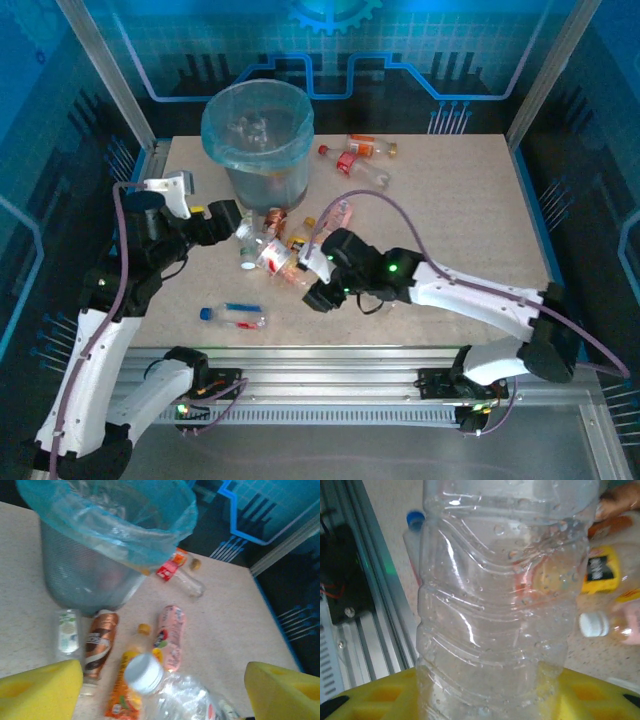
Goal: Put the plastic bottles in the bin
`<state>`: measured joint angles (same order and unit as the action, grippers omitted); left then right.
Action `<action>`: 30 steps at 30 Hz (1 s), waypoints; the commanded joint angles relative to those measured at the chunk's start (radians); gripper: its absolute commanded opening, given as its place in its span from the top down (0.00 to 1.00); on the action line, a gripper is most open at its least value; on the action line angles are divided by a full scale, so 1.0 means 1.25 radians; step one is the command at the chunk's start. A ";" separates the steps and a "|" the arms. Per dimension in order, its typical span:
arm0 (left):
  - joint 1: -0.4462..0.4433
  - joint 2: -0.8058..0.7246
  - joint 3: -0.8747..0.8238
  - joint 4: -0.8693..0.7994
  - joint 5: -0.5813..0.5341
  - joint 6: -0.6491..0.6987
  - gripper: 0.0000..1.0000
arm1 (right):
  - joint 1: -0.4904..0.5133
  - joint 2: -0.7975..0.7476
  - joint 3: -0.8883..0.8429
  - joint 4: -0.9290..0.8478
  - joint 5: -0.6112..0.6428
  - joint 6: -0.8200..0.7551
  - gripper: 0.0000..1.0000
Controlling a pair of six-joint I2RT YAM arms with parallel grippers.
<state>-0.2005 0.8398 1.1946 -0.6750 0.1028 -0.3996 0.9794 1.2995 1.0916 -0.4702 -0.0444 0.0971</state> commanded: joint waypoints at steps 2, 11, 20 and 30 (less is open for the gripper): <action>0.000 0.031 0.008 0.101 0.159 -0.078 0.15 | -0.038 -0.058 -0.007 0.060 -0.048 0.008 0.47; -0.002 0.085 -0.015 0.177 0.220 -0.139 0.22 | -0.068 -0.081 -0.003 0.116 -0.112 0.002 0.47; -0.001 0.096 -0.036 0.187 0.234 -0.152 0.38 | -0.068 -0.081 -0.019 0.148 -0.123 0.021 0.47; -0.002 0.094 -0.042 0.183 0.211 -0.142 0.55 | -0.068 -0.071 -0.015 0.153 -0.138 0.017 0.47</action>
<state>-0.2005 0.9657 1.1545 -0.4644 0.3649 -0.5797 0.9020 1.2160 1.0702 -0.3275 -0.1932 0.1158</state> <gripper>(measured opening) 0.468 0.535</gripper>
